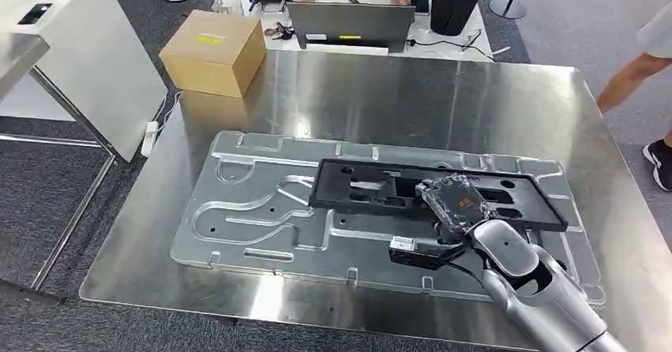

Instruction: Take the parts from the cabinet and place them on the table.

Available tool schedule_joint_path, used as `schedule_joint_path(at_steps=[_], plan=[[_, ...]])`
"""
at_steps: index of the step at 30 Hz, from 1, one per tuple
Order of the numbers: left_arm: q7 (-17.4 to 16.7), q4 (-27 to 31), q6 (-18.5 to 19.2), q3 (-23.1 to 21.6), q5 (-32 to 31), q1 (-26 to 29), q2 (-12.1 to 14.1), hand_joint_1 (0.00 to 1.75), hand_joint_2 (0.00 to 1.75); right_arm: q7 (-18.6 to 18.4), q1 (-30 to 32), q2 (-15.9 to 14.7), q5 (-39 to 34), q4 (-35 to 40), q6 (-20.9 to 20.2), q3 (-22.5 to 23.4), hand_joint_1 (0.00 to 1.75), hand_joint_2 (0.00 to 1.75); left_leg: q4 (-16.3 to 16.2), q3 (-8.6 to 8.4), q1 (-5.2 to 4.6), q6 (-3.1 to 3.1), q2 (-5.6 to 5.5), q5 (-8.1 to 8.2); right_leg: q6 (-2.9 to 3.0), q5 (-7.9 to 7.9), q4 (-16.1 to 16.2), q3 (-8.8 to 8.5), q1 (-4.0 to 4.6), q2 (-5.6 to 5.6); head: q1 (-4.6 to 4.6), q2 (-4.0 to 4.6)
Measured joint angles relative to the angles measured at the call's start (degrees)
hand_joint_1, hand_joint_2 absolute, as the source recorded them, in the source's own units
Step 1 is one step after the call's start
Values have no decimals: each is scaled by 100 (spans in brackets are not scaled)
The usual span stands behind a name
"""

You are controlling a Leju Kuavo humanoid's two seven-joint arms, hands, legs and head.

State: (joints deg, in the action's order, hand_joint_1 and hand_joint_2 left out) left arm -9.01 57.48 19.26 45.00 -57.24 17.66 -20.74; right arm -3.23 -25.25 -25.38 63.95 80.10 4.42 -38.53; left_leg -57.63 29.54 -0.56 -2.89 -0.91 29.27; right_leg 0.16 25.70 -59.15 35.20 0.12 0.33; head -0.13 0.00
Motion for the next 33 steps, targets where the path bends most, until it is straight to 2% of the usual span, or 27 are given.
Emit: schedule_joint_path(at_steps=[5,12,13,25,33], plan=[[-140,4,0,-4,-15,2,0,0,175,24,103,76,-6,-90,15,37,0,0,12,1,5,58,1,6,7,4,-2,-3,5,2,0,0],[-168,26,-15,-4,-13,9,0,0,175,24,158,125,-4,-138,15,116,0,0,11,1,9,72,1,-2,7,1,-2,-30,-11,1,2,0],[-170,33,-15,-4,-13,9,0,0,0,24,160,127,-6,-140,15,118,0,0,9,0,7,72,1,-2,3,-2,-2,-31,-13,1,2,0],[-148,37,66,-4,214,11,0,0,0,70,161,162,61,-96,103,149,0,0,-6,1,-10,71,1,-3,-13,-12,-2,-38,-31,1,2,0],[-146,39,48,-48,306,35,0,0,0,168,173,164,-2,453,232,149,0,0,-9,1,-11,71,2,-3,-14,-13,-2,-38,-32,1,0,0]])
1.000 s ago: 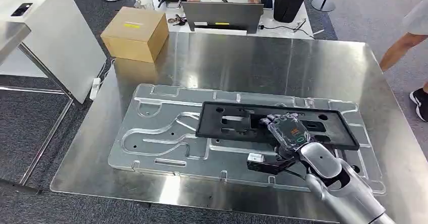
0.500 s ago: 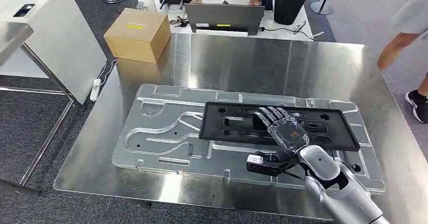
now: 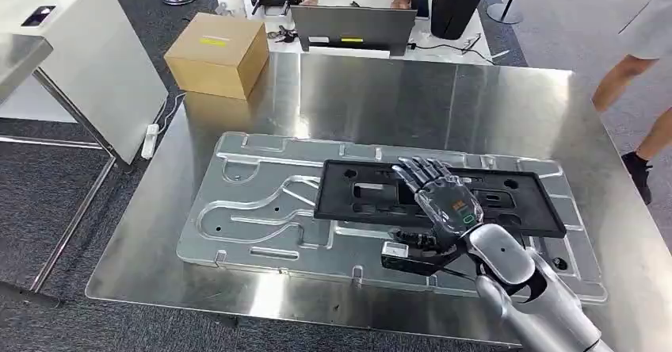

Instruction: Take the parts from the cabinet and place them on the table.

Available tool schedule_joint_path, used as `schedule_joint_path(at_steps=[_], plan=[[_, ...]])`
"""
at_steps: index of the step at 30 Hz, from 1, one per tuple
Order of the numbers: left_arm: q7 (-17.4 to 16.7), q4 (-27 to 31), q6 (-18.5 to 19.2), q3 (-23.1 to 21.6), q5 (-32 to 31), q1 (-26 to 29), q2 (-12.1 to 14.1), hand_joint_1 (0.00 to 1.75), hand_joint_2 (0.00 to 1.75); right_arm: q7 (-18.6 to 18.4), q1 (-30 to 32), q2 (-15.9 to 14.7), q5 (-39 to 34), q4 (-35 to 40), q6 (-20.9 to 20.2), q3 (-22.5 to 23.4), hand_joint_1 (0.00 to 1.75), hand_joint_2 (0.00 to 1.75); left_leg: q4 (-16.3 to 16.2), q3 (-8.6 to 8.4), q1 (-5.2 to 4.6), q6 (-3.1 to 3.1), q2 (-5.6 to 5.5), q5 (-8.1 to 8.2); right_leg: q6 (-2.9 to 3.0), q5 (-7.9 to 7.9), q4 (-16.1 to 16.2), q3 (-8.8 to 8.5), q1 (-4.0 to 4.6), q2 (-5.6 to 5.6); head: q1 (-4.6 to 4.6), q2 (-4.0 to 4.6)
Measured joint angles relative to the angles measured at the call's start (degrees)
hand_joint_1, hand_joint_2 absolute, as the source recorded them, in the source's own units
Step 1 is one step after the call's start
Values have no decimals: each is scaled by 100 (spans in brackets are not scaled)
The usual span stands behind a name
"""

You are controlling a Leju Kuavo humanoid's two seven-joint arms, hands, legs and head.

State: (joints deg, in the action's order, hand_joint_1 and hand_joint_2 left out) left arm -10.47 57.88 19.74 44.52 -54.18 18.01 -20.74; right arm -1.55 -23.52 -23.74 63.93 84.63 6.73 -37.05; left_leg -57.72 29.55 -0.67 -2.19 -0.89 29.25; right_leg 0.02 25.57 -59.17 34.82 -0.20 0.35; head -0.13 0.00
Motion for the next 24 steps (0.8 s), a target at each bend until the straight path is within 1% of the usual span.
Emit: schedule_joint_path(at_steps=[3,4,5,6,7,8,9,10,11,12,13,14,16,17,18,19,21,22,23,24], plan=[[-4,-2,0,-2,-39,7,0,0,0,114,29,0,-111,289,37,-2,0,0,-1,0,0,0,0,0,-2,-1,0,0,0,0,2,0],[4,-2,-2,-2,-50,6,2,0,0,133,40,2,-122,392,44,-4,0,0,-56,16,-36,-32,-1,18,-53,-37,46,-9,-38,3,0,0],[18,-2,-9,-2,-66,5,2,0,0,140,45,4,-122,507,55,-11,0,0,-10,5,-40,-81,-1,-12,-85,-54,69,-13,-38,1,0,0],[26,-2,-11,-4,-92,5,0,0,0,140,50,2,-122,621,66,-20,0,0,94,-50,-32,-118,7,-132,-123,-124,113,-39,-13,5,-2,0],[33,-2,-9,-4,-109,2,-4,0,0,140,57,2,-127,706,72,-24,0,0,257,-123,48,-139,53,-222,-125,-42,117,-48,-13,3,2,0],[46,-2,-11,-7,-122,2,-4,0,0,166,53,2,-144,761,83,-33,0,0,338,-140,45,-172,51,-280,-141,88,11,-1,-7,-3,4,0],[66,-2,-11,-4,-155,1,-4,0,0,172,60,2,-155,826,85,-39,0,0,345,-123,52,-181,60,-302,-146,326,-337,151,-17,1,2,0],[74,-2,-11,-4,-175,1,-4,0,0,172,84,2,-170,874,92,-44,0,0,333,-101,52,-180,61,-302,-172,543,-782,334,-36,-3,7,0],[85,-4,-11,-2,-225,2,-4,0,0,173,133,0,-188,938,114,-52,0,0,303,-71,52,-178,66,-300,-206,744,-1303,550,-69,-4,2,0],[92,-4,-11,-2,-238,1,-4,0,0,173,164,-2,-199,974,138,-57,0,0,274,-46,56,-174,67,-297,-230,783,-1512,637,-89,-5,4,0],[98,-9,-9,-2,-253,-1,-4,0,0,172,197,-4,-209,1022,164,-63,0,0,228,-13,71,-161,66,-288,-262,695,-1495,610,-120,-7,2,0],[101,-11,-9,-2,-267,-3,-4,0,0,172,209,-13,-212,1064,186,-66,0,0,172,23,93,-133,65,-270,-296,512,-1211,448,-153,-13,2,0],[107,-11,-9,0,-280,-4,-7,0,0,170,207,-22,-214,1134,203,-68,0,0,3,103,144,-42,57,-207,-371,94,-242,-96,-222,-38,4,0],[114,-11,-11,2,-286,-13,0,0,0,166,207,-26,-216,1156,219,-70,0,0,-76,166,129,22,46,-166,-356,244,-95,-158,-182,-1,7,0],[116,-11,-11,9,-297,-16,0,0,0,162,226,-33,-218,1195,234,-72,0,0,-156,198,116,60,40,-147,-269,170,-74,-117,-168,35,0,0],[118,-11,-13,11,-297,-14,0,0,0,157,243,-46,-218,1213,238,-74,0,0,-148,217,107,91,40,-165,-229,161,-112,-88,-173,27,-4,0],[118,-13,-11,11,-304,-10,-2,0,0,146,248,-48,-218,1239,254,-77,0,0,-130,236,133,166,38,-210,-148,117,-128,-52,-138,30,0,0],[118,-15,-11,11,-304,-8,-2,0,0,155,250,-48,-218,1254,258,-79,0,0,-143,276,141,193,35,-205,-87,78,-94,-37,-161,22,0,0],[118,-15,-11,13,-306,-11,-2,0,0,155,250,-48,-218,1272,267,-79,0,0,-251,308,155,223,51,-46,-21,34,-77,0,-170,-9,-2,0],[129,-15,-11,13,-319,-16,-2,0,0,153,249,-48,-218,1283,286,-77,0,0,-495,408,156,240,59,205,22,-5,-74,53,-172,-15,-4,0]])
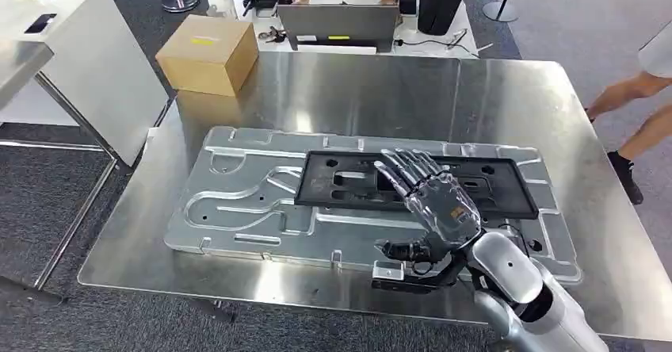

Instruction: Take the parts from the cabinet and place them on the table.

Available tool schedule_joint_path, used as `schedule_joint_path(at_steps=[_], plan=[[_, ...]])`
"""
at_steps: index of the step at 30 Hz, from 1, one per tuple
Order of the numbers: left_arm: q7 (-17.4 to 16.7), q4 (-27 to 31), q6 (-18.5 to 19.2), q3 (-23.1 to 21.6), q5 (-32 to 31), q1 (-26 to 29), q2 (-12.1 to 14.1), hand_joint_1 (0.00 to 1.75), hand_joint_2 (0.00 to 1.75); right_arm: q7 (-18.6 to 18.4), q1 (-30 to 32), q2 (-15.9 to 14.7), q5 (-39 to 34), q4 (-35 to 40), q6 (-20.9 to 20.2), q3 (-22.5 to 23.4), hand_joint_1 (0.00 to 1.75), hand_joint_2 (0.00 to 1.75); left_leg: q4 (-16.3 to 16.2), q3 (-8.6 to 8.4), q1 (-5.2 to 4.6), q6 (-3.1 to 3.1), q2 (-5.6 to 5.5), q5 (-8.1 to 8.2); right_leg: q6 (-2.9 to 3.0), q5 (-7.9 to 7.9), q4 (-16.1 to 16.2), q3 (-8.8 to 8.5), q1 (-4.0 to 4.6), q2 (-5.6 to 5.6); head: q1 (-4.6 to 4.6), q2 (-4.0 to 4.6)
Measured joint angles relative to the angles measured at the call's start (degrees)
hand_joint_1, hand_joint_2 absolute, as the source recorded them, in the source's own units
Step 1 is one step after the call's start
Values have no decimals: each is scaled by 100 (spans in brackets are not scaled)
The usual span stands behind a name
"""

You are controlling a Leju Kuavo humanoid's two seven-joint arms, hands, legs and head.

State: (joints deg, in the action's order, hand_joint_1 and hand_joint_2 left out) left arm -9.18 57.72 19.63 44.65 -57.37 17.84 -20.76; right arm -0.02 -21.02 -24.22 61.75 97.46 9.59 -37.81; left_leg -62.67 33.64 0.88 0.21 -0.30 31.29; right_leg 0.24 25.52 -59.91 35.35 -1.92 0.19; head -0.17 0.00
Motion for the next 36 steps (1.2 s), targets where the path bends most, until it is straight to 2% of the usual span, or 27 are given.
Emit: schedule_joint_path(at_steps=[2,3,4,5,6,8,9,10,13,14,15,17,18,19,21,22,23,24,25,28,29,30,31,33,34,35,36], plan=[[11,0,0,0,-15,-13,0,0,0,0,17,-2,0,2,9,0,0,0,-902,340,6,36,0,569,11,-95,-7,138,13,-20,0,0],[15,-2,0,0,-20,-14,0,0,0,0,32,-2,0,2,9,-2,0,0,-1260,452,6,39,0,739,9,-145,-10,208,21,-28,0,0],[20,-2,0,0,-20,-13,0,0,0,0,44,-2,0,2,9,0,0,0,-1399,450,6,33,0,773,3,-197,-12,276,27,-37,0,0],[22,-2,0,0,-20,-12,0,0,0,0,49,-2,0,2,9,0,0,0,-1224,275,6,16,0,674,-8,-257,-13,342,29,-39,0,0],[22,-2,0,0,-20,-12,0,0,0,-2,50,-4,0,2,9,-2,0,0,-811,-12,6,-6,0,507,-24,-309,-12,397,28,-38,0,0],[29,-2,0,0,-20,-32,0,0,0,-2,47,-4,0,11,11,0,0,0,373,-803,5,-69,-1,188,-73,-429,-12,484,27,-34,0,0],[37,-4,4,0,-24,-58,0,0,0,-13,69,-6,2,48,20,0,0,0,539,-857,-32,-66,-4,238,-122,-480,-4,478,49,-37,4,0],[50,-4,-2,0,-29,-57,0,0,0,-20,66,-33,2,48,42,0,0,0,556,-818,-51,-87,-13,141,-171,-516,28,466,51,-36,24,2],[68,-9,2,26,-88,-45,2,0,0,-35,134,-53,42,48,116,0,0,0,578,-736,-79,-220,-10,-35,-322,-734,209,428,14,-43,11,0],[77,-11,4,48,-94,-55,2,0,0,-39,157,-72,65,48,140,0,0,0,600,-671,-51,-261,13,-148,-331,-606,159,475,-7,-29,22,0],[83,-11,7,50,-107,-57,2,0,0,-44,175,-92,99,48,149,0,0,0,600,-587,-59,-302,25,-213,-326,-246,-3,560,-3,-35,24,0],[103,-15,7,61,-153,-56,2,0,0,-63,194,-109,136,48,195,0,0,0,595,-414,-84,-359,52,-347,-336,569,-826,743,12,-31,37,0],[116,-22,9,66,-170,-64,2,0,0,-72,205,-111,140,48,206,0,0,0,582,-353,-104,-374,57,-411,-339,776,-1241,801,28,-28,35,0],[133,-33,9,72,-199,-76,2,0,0,-81,220,-111,140,48,208,0,0,0,563,-243,-125,-380,61,-469,-336,782,-1538,791,44,-28,35,0],[160,-57,9,96,-227,-89,2,0,0,-87,233,-114,162,46,208,0,0,0,495,-56,-156,-377,62,-553,-287,432,-1432,464,86,-26,33,0],[162,-63,9,101,-243,-95,2,0,0,-92,232,-120,168,46,208,0,0,0,450,20,-169,-371,61,-580,-235,258,-1060,122,122,-26,33,0],[166,-68,9,105,-251,-102,2,0,0,-96,231,-129,175,48,210,0,0,0,410,78,-183,-366,59,-602,-166,211,-534,-294,158,-20,35,0],[168,-79,7,109,-256,-110,-13,0,0,-96,227,-151,188,50,212,9,0,0,384,118,-197,-350,59,-628,-68,464,-33,-590,192,-27,28,0],[168,-83,7,118,-258,-113,-17,0,0,-98,238,-164,195,65,221,22,0,0,369,132,-200,-321,58,-662,-65,507,207,-714,199,-35,30,0],[171,-90,0,144,-247,-113,-20,0,0,-101,259,-205,208,65,238,28,0,0,420,145,-176,-225,59,-800,8,375,234,-651,233,-32,31,0],[171,-90,0,162,-241,-114,-17,0,0,-101,285,-208,210,65,240,31,0,0,389,183,-196,-196,47,-778,41,275,332,-619,130,-61,37,0],[166,-101,-2,171,-230,-100,-17,0,0,-103,296,-208,212,65,245,33,0,0,277,251,-183,-143,28,-543,74,200,354,-565,142,-75,28,0],[160,-101,-4,184,-221,-104,-17,0,0,-103,302,-208,214,68,249,33,0,0,-19,331,-149,-105,24,-179,119,139,355,-487,129,-83,24,0],[157,-101,-4,195,-208,-109,-15,0,0,-105,358,-221,214,68,254,37,0,0,-801,496,-74,-24,27,385,85,23,328,-322,123,-87,24,0],[155,-101,-7,195,-206,-109,-13,0,0,-111,380,-230,216,68,256,39,0,0,-1093,533,-43,14,27,451,68,-31,306,-230,112,-101,22,0],[155,-101,-7,195,-201,-112,-13,0,0,-114,398,-236,219,68,258,41,0,0,-1204,484,-12,46,28,335,41,-88,277,-147,97,-105,22,0],[155,-101,-7,195,-199,-112,-13,0,0,-116,411,-238,221,68,262,44,0,0,-1084,310,28,85,29,61,1,-146,228,-23,69,-106,22,0]])
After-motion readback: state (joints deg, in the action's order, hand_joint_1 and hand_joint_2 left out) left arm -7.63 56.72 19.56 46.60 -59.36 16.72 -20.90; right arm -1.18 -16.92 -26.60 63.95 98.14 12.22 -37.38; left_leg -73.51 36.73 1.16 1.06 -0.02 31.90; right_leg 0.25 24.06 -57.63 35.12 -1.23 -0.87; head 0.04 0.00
